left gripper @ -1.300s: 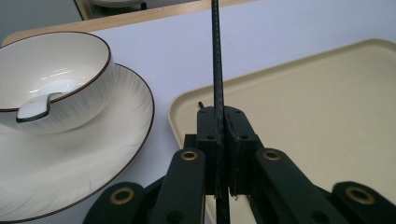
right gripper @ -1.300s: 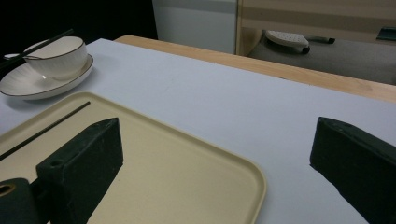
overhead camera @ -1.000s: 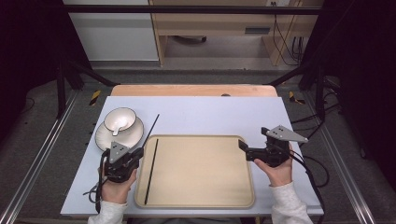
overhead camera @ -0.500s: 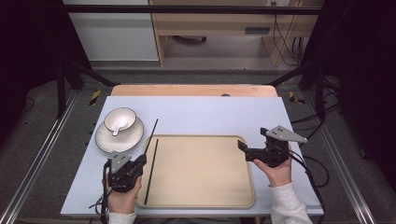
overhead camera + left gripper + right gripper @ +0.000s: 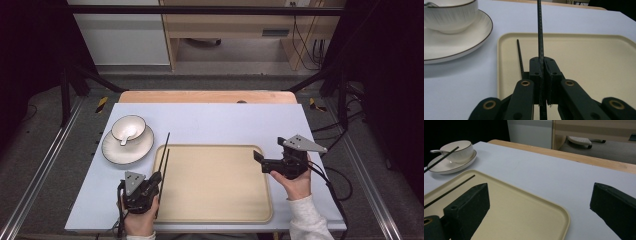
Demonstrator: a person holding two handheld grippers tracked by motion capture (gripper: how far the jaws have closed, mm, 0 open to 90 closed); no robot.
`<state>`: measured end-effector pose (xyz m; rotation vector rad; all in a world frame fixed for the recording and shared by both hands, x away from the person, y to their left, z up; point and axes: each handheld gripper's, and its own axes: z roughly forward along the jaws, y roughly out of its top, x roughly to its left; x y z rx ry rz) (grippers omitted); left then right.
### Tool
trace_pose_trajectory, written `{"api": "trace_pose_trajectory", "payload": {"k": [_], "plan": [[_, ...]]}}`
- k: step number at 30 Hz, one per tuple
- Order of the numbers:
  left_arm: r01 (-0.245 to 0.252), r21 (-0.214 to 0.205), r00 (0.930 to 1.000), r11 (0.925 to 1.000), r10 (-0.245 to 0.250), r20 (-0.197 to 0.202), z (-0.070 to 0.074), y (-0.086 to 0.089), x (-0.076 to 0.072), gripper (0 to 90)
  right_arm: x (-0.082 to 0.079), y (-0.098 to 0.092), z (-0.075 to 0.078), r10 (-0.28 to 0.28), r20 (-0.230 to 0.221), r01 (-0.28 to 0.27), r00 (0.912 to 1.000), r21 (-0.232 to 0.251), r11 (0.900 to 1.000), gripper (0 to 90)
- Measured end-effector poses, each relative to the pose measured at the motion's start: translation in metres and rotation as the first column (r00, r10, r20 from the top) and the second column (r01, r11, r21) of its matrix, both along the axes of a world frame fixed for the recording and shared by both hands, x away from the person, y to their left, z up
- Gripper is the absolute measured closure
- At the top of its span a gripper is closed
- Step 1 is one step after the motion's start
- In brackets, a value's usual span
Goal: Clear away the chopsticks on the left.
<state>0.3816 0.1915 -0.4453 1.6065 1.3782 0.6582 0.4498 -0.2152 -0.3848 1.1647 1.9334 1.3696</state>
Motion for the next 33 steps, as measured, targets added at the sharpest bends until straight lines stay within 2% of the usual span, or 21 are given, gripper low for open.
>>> {"api": "trace_pose_trajectory", "payload": {"k": [3, 6, 17, 23, 33], "plan": [[-0.003, -0.017, 1.0000, 0.9999, 0.003, -0.004, -0.007, -0.004, 0.000, 85.1, 0.000, 0.000, 0.000, 0.003, -0.005, -0.003, 1.0000, -0.001, 1.0000, 2.7], [-0.006, -0.011, 0.9999, 0.9999, 0.006, -0.011, -0.013, -0.007, 0.000, 85.1, 0.001, 0.001, -0.002, 0.001, -0.010, -0.001, 1.0000, -0.007, 1.0000, 2.7], [-0.010, 0.032, 0.9993, 0.9994, 0.011, -0.035, -0.026, -0.017, 0.000, 85.1, 0.002, 0.003, -0.003, 0.003, -0.014, -0.003, 0.9999, -0.011, 0.9999, 2.7], [-0.011, 0.045, 0.9977, 0.9989, 0.014, -0.066, -0.033, -0.020, 0.003, 85.1, 0.003, 0.004, -0.004, 0.005, -0.015, -0.005, 0.9999, -0.016, 0.9999, 2.7], [-0.011, 0.090, 0.9943, 0.9959, 0.020, -0.105, -0.039, -0.024, 0.008, 85.0, 0.003, 0.004, -0.005, 0.003, -0.017, -0.004, 0.9998, -0.018, 0.9998, 2.7]]}}
